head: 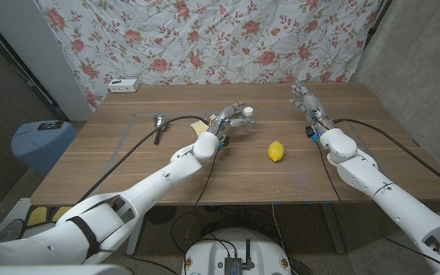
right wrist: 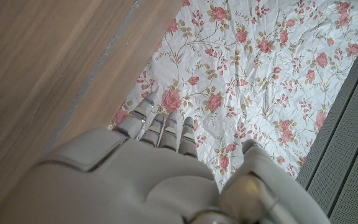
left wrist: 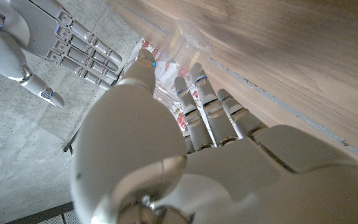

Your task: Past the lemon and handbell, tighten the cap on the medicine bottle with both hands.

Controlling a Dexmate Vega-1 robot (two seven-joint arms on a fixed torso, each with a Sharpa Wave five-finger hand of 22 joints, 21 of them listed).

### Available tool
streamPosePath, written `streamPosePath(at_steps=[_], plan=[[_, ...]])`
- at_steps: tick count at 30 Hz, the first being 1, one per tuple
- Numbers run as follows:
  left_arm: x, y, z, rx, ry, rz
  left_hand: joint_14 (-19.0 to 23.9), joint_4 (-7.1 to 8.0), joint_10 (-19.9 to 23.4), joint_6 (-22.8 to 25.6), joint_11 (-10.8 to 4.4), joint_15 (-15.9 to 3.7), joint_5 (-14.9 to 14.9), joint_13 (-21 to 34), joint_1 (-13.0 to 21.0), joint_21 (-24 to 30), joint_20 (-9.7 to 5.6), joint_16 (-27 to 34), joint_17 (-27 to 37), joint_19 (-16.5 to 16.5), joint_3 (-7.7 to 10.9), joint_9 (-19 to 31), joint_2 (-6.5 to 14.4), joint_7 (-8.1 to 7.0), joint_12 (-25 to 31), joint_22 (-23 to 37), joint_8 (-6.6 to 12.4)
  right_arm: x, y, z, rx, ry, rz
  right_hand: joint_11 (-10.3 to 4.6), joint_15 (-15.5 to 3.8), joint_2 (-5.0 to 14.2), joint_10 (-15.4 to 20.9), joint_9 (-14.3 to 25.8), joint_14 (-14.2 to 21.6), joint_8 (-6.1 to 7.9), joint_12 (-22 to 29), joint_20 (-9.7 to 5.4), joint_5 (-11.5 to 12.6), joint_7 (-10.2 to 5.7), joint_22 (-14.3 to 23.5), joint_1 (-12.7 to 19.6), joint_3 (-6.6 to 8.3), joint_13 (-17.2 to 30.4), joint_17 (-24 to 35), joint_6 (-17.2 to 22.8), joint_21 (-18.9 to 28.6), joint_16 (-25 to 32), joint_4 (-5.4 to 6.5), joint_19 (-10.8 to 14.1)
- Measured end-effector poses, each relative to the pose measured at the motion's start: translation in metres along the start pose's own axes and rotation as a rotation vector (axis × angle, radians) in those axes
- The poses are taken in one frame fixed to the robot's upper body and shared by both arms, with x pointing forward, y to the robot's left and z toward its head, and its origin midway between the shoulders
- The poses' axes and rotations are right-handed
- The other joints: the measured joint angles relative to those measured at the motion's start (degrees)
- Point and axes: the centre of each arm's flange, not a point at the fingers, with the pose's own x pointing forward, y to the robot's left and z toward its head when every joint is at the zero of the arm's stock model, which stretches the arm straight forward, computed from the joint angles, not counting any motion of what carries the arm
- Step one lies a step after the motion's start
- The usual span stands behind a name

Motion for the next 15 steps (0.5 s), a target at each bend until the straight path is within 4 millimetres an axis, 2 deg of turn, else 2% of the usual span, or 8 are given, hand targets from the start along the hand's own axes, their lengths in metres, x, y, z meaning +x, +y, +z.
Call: streamPosePath(at_steps=[2,13,15], plan=[[0.0,0.0,0.001,-0.001,-0.003,-0.002,0.0,0.0,0.0,0.0,0.0,0.0,-0.01,-0.01,0.0,0.0,-0.01,0.01,0.0,0.04,0.0,0.0,0.0,0.0,0.04,0.0,0.0,0.0,0.001,0.003,-0.017,0.0,0.006,-0.02,0.0,0.08,0.02,0.17,0.0,0.0,0.0,0.0,0.0,0.0,0.0,0.11,0.0,0.0,0.0,0.0,0.0,0.0,0.0,0.0],[0.002,-0.004,0.005,-0.022,-0.036,-0.013,-0.01,-0.96,0.0,0.0,0.0,0.01,-0.04,0.37,-0.25,1.12,-0.18,0.01,-0.05,7.42,0.96,0.0,-0.24,0.0,0.25,0.16,0.0,0.001,0.005,0.017,-0.094,-0.009,0.026,-0.32,0.0,-0.32,0.32,0.16,0.0,0.0,0.0,0.0,0.45,0.02,0.0,0.6,0.17,0.0,-0.27,0.0,0.0,0.0,-0.64,0.0],[0.002,-0.004,0.006,-0.026,-0.039,-0.015,-0.01,-1.04,0.31,0.0,0.31,0.01,-0.05,0.37,-0.25,1.55,0.24,0.01,-0.05,8.44,1.04,0.0,-0.25,0.0,0.25,0.08,0.0,0.002,0.005,0.02,-0.104,-0.012,0.031,-0.32,0.0,-0.26,0.32,0.16,0.0,0.0,0.0,0.0,0.45,0.02,0.0,0.66,0.24,0.0,-0.26,0.0,0.0,0.0,-0.7,0.0]])
